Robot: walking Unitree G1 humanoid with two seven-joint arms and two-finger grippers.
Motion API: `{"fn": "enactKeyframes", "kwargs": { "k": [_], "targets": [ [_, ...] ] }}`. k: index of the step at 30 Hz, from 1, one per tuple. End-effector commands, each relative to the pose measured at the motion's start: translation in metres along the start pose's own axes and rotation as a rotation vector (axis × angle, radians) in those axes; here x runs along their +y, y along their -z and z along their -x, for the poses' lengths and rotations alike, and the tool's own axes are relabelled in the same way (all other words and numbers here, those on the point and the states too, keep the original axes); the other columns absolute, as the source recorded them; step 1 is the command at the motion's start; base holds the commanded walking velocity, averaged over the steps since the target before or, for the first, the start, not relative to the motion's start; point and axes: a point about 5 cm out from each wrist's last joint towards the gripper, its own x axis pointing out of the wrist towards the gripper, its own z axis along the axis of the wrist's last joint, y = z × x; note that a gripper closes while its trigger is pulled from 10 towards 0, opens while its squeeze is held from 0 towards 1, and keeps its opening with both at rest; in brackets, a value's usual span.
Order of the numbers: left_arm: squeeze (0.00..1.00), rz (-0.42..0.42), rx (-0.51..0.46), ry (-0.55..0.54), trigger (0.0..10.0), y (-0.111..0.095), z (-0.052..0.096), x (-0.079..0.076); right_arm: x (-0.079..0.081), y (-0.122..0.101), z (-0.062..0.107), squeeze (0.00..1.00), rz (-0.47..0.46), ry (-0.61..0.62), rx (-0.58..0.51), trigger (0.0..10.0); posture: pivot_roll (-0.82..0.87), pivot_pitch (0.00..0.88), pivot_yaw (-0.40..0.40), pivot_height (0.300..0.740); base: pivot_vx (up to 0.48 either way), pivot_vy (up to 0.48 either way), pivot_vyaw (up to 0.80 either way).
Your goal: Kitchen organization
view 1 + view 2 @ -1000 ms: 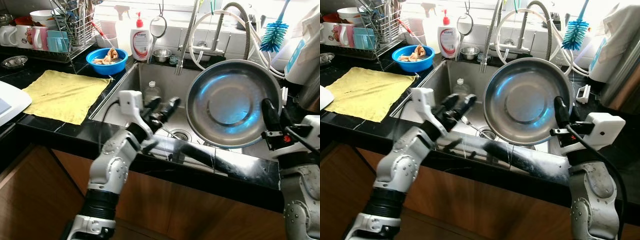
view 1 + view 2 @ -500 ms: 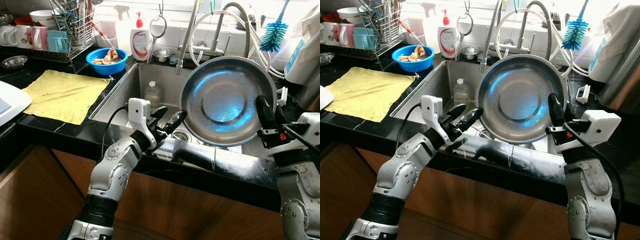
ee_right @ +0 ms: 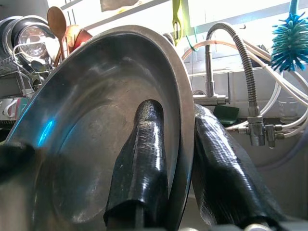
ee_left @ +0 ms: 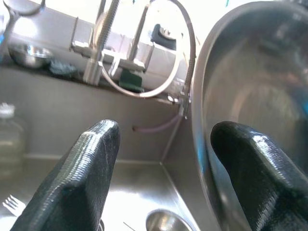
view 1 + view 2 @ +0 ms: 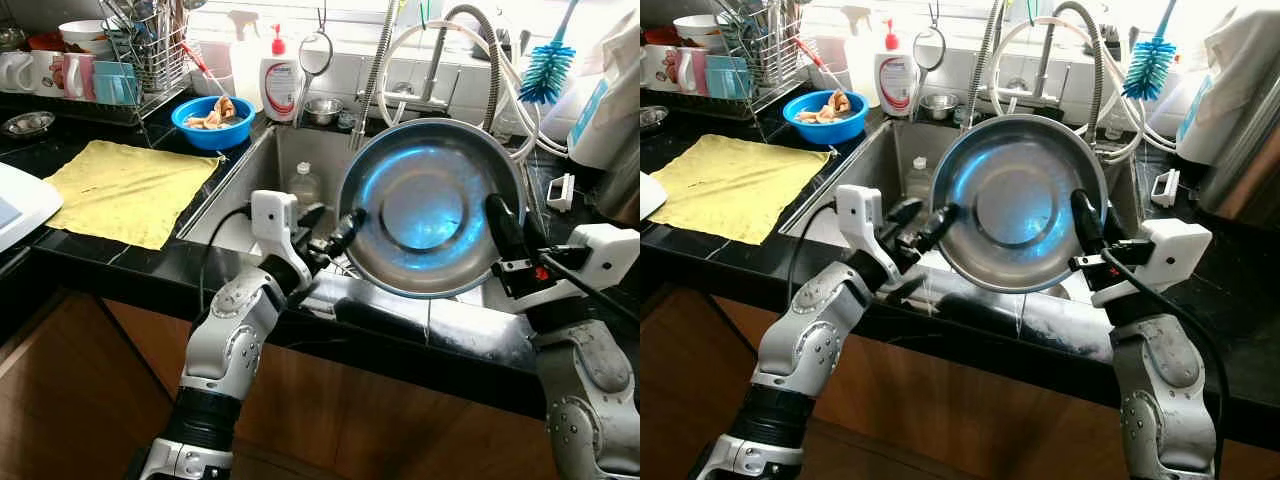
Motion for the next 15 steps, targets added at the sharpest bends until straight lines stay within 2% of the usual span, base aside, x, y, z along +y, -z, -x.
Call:
{"fn": "enactKeyframes", "kwargs": {
  "k": [1, 6, 7, 8, 9, 15],
  "targets": [
    [0.00, -0.016, -0.006, -0.012, 10.0, -0.0012, -0.0005, 0.0016, 0.0066, -0.0070, -0.0038, 0.00, 0.011, -0.027, -0.027, 10.0, 0.02, 0.000, -0.019, 0.740, 0.000, 0.000, 0.00],
    [0.00, -0.018, -0.006, -0.013, 9.8, 0.0004, 0.0004, 0.0007, 0.0084, -0.0053, -0.0040, 0.00, 0.010, -0.030, -0.023, 10.0, 0.02, 0.000, -0.020, 0.740, 0.000, 0.000, 0.00],
    [0.00, -0.020, -0.009, -0.010, 3.6, 0.0005, 0.0005, -0.0001, 0.0092, -0.0048, -0.0043, 0.00, 0.010, -0.031, -0.021, 10.0, 0.02, 0.000, -0.019, 0.740, 0.000, 0.000, 0.00],
    [0.00, -0.020, -0.009, -0.010, 3.6, 0.0005, 0.0005, -0.0001, 0.0092, -0.0048, -0.0043, 0.00, 0.010, -0.031, -0.021, 10.0, 0.02, 0.000, -0.019, 0.740, 0.000, 0.000, 0.00],
    [0.00, -0.010, -0.018, -0.003, 0.0, 0.0003, 0.0003, -0.0017, 0.0101, -0.0041, -0.0047, 0.00, 0.011, -0.033, -0.019, 10.0, 0.02, 0.000, -0.020, 0.740, 0.000, 0.000, 0.00],
    [0.00, -0.016, -0.018, -0.010, 0.0, 0.0006, 0.0000, -0.0015, 0.0111, -0.0025, -0.0057, 0.00, 0.015, -0.039, -0.011, 10.0, 0.02, 0.000, -0.021, 0.740, 0.000, 0.000, 0.00]
  ]
}}
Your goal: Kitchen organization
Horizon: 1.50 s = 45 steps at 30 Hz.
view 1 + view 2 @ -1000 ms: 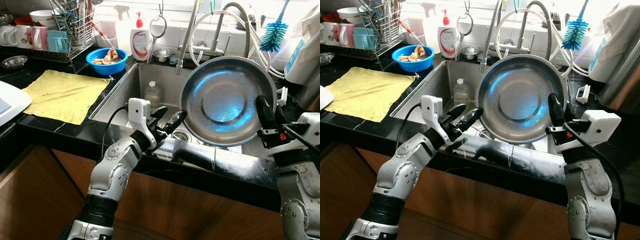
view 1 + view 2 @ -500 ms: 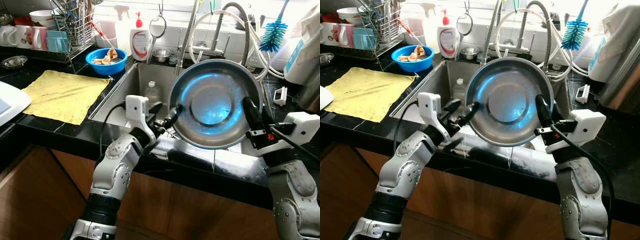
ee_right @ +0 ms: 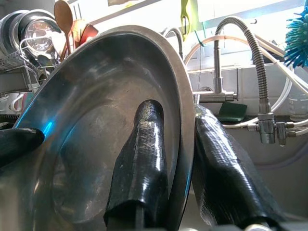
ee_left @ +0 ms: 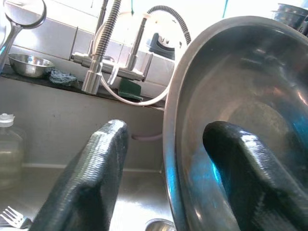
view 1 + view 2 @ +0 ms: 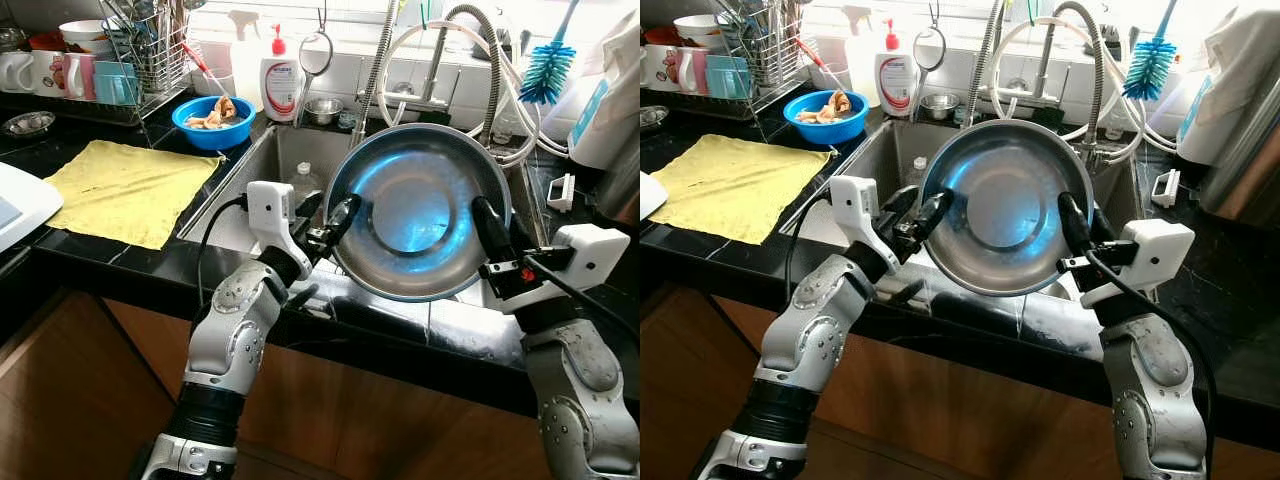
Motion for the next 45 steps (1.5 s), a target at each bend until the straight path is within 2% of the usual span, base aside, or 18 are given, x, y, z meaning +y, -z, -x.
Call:
{"fn": "enactKeyframes", "kwargs": {
  "k": [1, 33, 34, 35, 36, 45],
  "targets": [
    [0.00, -0.014, 0.004, -0.009, 0.0, 0.0012, 0.0009, 0.0010, 0.0035, -0.0063, -0.0035, 0.00, 0.012, -0.018, -0.025, 10.0, 0.02, 0.000, -0.021, 0.740, 0.000, 0.000, 0.00],
    [0.00, -0.019, -0.008, -0.004, 0.0, -0.0016, 0.0018, 0.0019, 0.0009, -0.0007, -0.0066, 0.00, 0.024, 0.011, -0.004, 10.0, 0.03, 0.000, -0.021, 0.740, 0.000, 0.000, 0.00],
    [0.00, -0.021, -0.008, -0.006, 0.0, -0.0021, 0.0017, 0.0023, 0.0007, -0.0007, -0.0066, 0.50, 0.020, 0.012, -0.004, 10.0, 0.03, 0.000, -0.021, 0.740, 0.000, 0.000, 0.00],
    [0.00, -0.021, -0.008, -0.006, 0.0, -0.0021, 0.0017, 0.0023, 0.0007, -0.0007, -0.0066, 0.50, 0.020, 0.012, -0.004, 10.0, 0.03, 0.000, -0.021, 0.740, 0.000, 0.000, 0.00],
    [0.00, -0.021, -0.009, -0.007, 0.0, -0.0023, 0.0015, 0.0026, 0.0005, -0.0006, -0.0067, 1.00, 0.016, 0.012, -0.004, 10.0, 0.03, 0.000, -0.021, 0.740, 0.000, 0.000, 0.00],
    [0.00, -0.024, -0.010, -0.019, 0.0, -0.0016, 0.0023, 0.0044, 0.0044, -0.0035, -0.0079, 1.00, -0.015, -0.019, -0.032, 10.0, 0.03, 0.000, -0.023, 0.740, 0.000, 0.000, 0.00]
  ]
}}
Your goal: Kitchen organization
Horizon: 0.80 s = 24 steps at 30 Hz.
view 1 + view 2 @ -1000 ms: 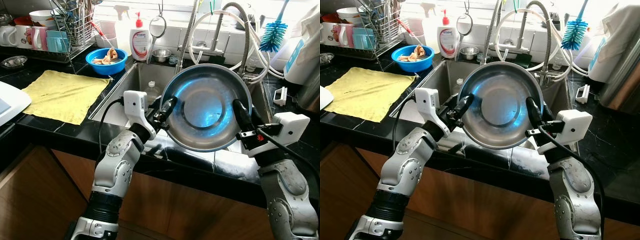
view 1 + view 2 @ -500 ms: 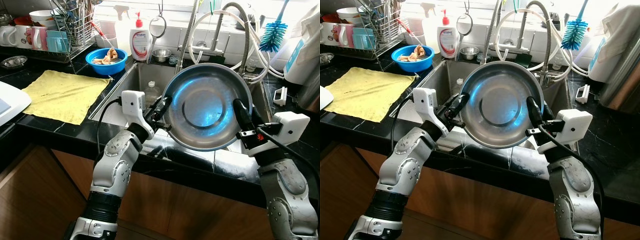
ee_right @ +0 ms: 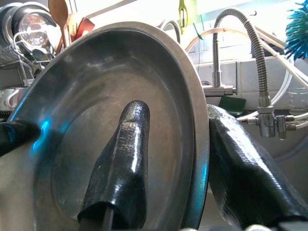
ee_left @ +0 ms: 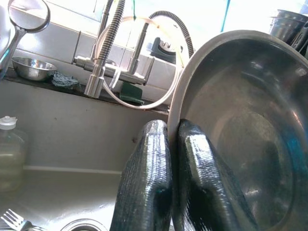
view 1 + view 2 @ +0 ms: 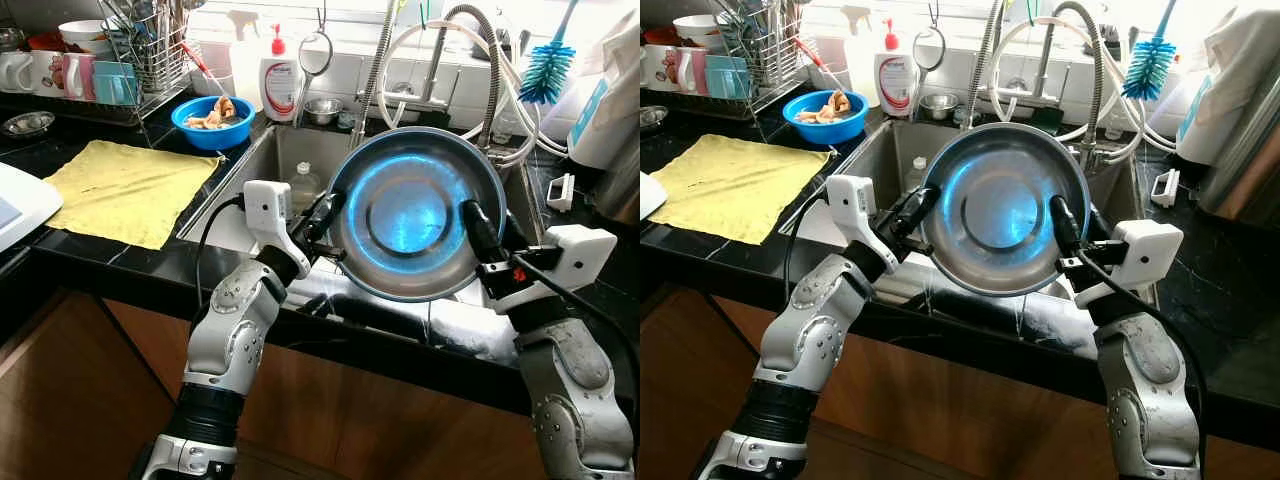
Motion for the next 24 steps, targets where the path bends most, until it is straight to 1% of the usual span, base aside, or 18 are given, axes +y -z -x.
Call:
{"fn": "enactKeyframes", "kwargs": {
  "k": [1, 9, 11, 12, 13, 17, 18, 19, 20, 21, 22, 23, 24],
  "targets": [
    [0.00, -0.024, 0.004, -0.017, 0.0, 0.000, 0.002, 0.003, 0.004, -0.009, -0.005, 1.00, -0.013, -0.033, -0.053, 10.0, 0.03, 0.000, -0.023, 0.740, 0.000, 0.000, 0.00],
    [0.00, -0.029, -0.002, -0.032, 0.0, -0.001, 0.002, 0.005, 0.007, -0.011, -0.006, 1.00, -0.047, -0.057, -0.063, 10.0, 0.03, 0.000, -0.022, 0.740, 0.000, 0.000, 0.00],
    [0.00, -0.008, -0.014, -0.049, 0.0, -0.003, 0.001, 0.007, 0.009, -0.011, -0.006, 1.00, -0.056, -0.066, -0.065, 10.0, 0.03, 0.000, -0.020, 0.740, 0.000, 0.000, 0.00],
    [0.00, 0.006, -0.023, -0.058, 0.0, -0.004, 0.000, 0.008, 0.007, -0.011, -0.006, 1.00, -0.045, -0.038, -0.066, 10.0, 0.03, 0.000, -0.019, 0.740, 0.000, 0.000, 0.00],
    [0.00, 0.006, -0.023, -0.058, 0.0, -0.004, 0.000, 0.008, 0.007, -0.011, -0.006, 1.00, -0.045, -0.038, -0.066, 10.0, 0.03, 0.000, -0.019, 0.740, 0.000, 0.000, 0.00],
    [0.00, 0.003, -0.025, -0.058, 0.0, -0.005, 0.000, 0.008, -0.001, -0.009, -0.008, 1.00, -0.021, 0.026, -0.059, 10.0, 0.03, 0.000, -0.018, 0.740, 0.000, 0.000, 0.00],
    [0.00, 0.027, -0.030, -0.067, 0.0, -0.005, 0.001, 0.009, -0.004, -0.008, -0.008, 0.27, -0.004, 0.050, -0.050, 10.0, 0.03, 0.000, -0.017, 0.740, 0.000, 0.000, 0.00],
    [0.00, 0.027, -0.030, -0.067, 0.0, -0.005, 0.001, 0.009, -0.004, -0.008, -0.008, 0.27, -0.004, 0.050, -0.050, 10.0, 0.03, 0.000, -0.017, 0.740, 0.000, 0.000, 0.00],
    [0.00, 0.046, -0.037, -0.077, 0.0, -0.006, 0.001, 0.010, -0.005, -0.008, -0.009, 0.00, 0.008, 0.063, -0.047, 10.0, 0.03, 0.000, -0.017, 0.740, 0.000, 0.000, 0.00],
    [0.00, 0.058, -0.043, -0.084, 0.0, -0.006, 0.001, 0.011, -0.007, -0.007, -0.009, 0.00, 0.017, 0.075, -0.044, 10.0, 0.03, 0.000, -0.017, 0.740, 0.000, 0.000, 0.00],
    [0.00, 0.058, -0.048, -0.088, 0.0, -0.008, 0.000, 0.012, -0.013, -0.007, -0.009, 0.00, 0.029, 0.120, -0.042, 10.0, 0.03, 0.000, -0.017, 0.740, 0.000, 0.000, 0.00],
    [0.00, 0.058, -0.048, -0.088, 0.0, -0.008, 0.000, 0.012, -0.013, -0.007, -0.009, 0.00, 0.029, 0.120, -0.042, 10.0, 0.03, 0.000, -0.017, 0.740, 0.000, 0.000, 0.00],
    [0.00, 0.050, -0.049, -0.093, 0.0, -0.008, 0.000, 0.013, -0.017, -0.007, -0.008, 0.00, 0.028, 0.153, -0.048, 10.0, 0.03, 0.000, -0.017, 0.740, 0.000, 0.000, 0.00]
  ]
}}
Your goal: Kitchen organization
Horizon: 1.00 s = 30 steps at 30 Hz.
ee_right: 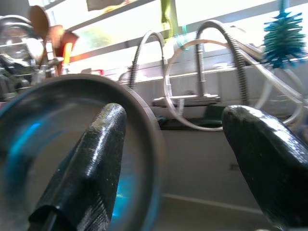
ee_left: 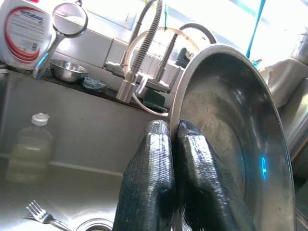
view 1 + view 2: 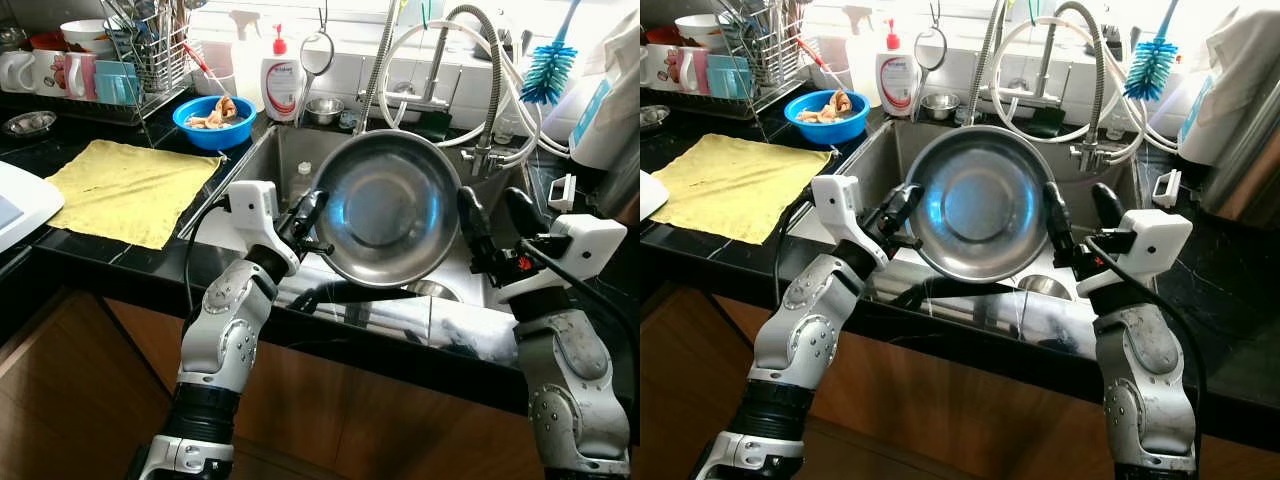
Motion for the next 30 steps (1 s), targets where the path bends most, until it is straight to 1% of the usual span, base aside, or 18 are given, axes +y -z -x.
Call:
{"fn": "enactKeyframes", "kwargs": {
  "k": [1, 5, 6, 7, 8, 11, 12, 15, 16, 17, 19, 21, 22, 23, 24, 25, 27, 30],
  "targets": [
    [0.00, 0.011, -0.012, 0.009, 0.0, -0.005, -0.004, -0.002, -0.006, -0.004, -0.002, 0.00, 0.012, 0.038, -0.020, 10.0, 0.03, 0.000, -0.017, 0.740, 0.000, 0.000, 0.00],
    [0.00, -0.008, -0.021, -0.031, 0.0, -0.006, -0.005, 0.001, -0.009, -0.007, -0.003, 0.00, 0.005, 0.057, -0.036, 10.0, 0.03, 0.000, -0.015, 0.740, 0.000, 0.000, 0.00],
    [0.00, 0.001, -0.063, -0.134, 9.3, -0.011, -0.006, 0.012, -0.006, -0.011, -0.003, 0.00, -0.009, 0.046, -0.059, 10.0, 0.03, 0.000, -0.015, 0.740, 0.000, 0.000, 0.00],
    [0.00, 0.006, -0.092, -0.204, 10.0, -0.016, -0.006, 0.019, -0.005, -0.013, -0.002, 0.00, -0.014, 0.038, -0.070, 10.0, 0.02, 0.000, -0.014, 0.740, 0.000, 0.000, 0.00],
    [0.00, 0.005, -0.130, -0.303, 10.0, -0.023, -0.006, 0.031, -0.001, -0.017, 0.000, 0.00, -0.011, 0.024, -0.084, 10.0, 0.02, 0.000, -0.014, 0.740, 0.000, 0.000, 0.00],
    [0.00, -0.027, -0.142, -0.338, 10.0, -0.026, -0.005, 0.036, 0.000, -0.018, 0.002, 0.00, 0.001, 0.022, -0.088, 10.0, 0.03, 0.000, -0.015, 0.740, 0.000, 0.000, 0.00],
    [0.00, -0.044, -0.144, -0.342, 10.0, -0.027, -0.006, 0.039, -0.001, -0.019, 0.003, 0.00, 0.048, 0.028, -0.083, 10.0, 0.03, 0.000, -0.015, 0.740, 0.000, 0.000, 0.00],
    [0.00, -0.158, -0.126, -0.273, 10.0, -0.025, -0.014, 0.038, 0.001, -0.026, 0.016, 0.00, 0.177, 0.037, -0.078, 10.0, 0.02, 0.000, -0.011, 0.740, 0.000, 0.000, 0.00],
    [0.00, -0.164, -0.122, -0.273, 10.0, -0.024, -0.015, 0.038, 0.002, -0.027, 0.017, 0.00, 0.178, 0.039, -0.083, 10.0, 0.02, 0.000, -0.011, 0.740, 0.000, 0.000, 0.00],
    [0.00, -0.230, -0.110, -0.250, 10.0, -0.022, -0.022, 0.037, 0.003, -0.032, 0.023, 0.00, 0.198, 0.046, -0.091, 10.0, 0.00, 0.000, -0.007, 0.740, 0.000, 0.000, 0.00],
    [0.00, -0.289, -0.102, -0.237, 10.0, -0.021, -0.028, 0.036, 0.004, -0.034, 0.027, 0.00, 0.211, 0.051, -0.091, 10.0, 0.00, 0.000, -0.002, 0.740, 0.000, 0.000, 0.00],
    [0.00, -0.313, -0.099, -0.226, 10.0, -0.020, -0.032, 0.035, 0.006, -0.035, 0.030, 0.00, 0.217, 0.050, -0.086, 10.0, 0.00, 0.000, 0.000, 0.740, 0.000, 0.000, 0.00],
    [0.00, -0.348, -0.091, -0.213, 10.0, -0.020, -0.035, 0.034, 0.007, -0.035, 0.033, 0.00, 0.225, 0.050, -0.081, 10.0, -0.01, 0.000, 0.003, 0.740, 0.000, 0.000, 0.00],
    [0.00, -0.424, -0.063, -0.177, 10.0, -0.016, -0.045, 0.030, 0.009, -0.036, 0.042, 0.00, 0.242, 0.072, -0.070, 10.0, -0.04, 0.000, 0.016, 0.740, 0.000, 0.000, 0.00],
    [0.00, -0.444, -0.059, -0.169, 10.0, -0.015, -0.047, 0.030, 0.009, -0.036, 0.045, 0.00, 0.247, 0.083, -0.067, 10.0, -0.04, 0.000, 0.016, 0.740, 0.000, 0.000, 0.00],
    [0.00, -0.464, -0.034, -0.152, 10.0, -0.011, -0.053, 0.026, 0.013, -0.036, 0.054, 0.00, 0.257, 0.101, -0.057, 10.0, -0.05, 0.000, 0.022, 0.740, 0.000, 0.000, 0.00],
    [0.00, -0.475, -0.014, -0.134, 10.0, -0.007, -0.058, 0.023, 0.017, -0.035, 0.062, 0.00, 0.270, 0.117, -0.045, 10.0, -0.06, 0.000, 0.028, 0.740, 0.000, 0.000, 0.00],
    [0.00, -0.511, 0.025, -0.092, 10.0, 0.002, -0.064, 0.015, 0.017, -0.029, 0.078, 0.00, 0.300, 0.210, -0.010, 10.0, -0.08, 0.000, 0.032, 0.740, 0.000, 0.000, 0.00]
  ]
}}
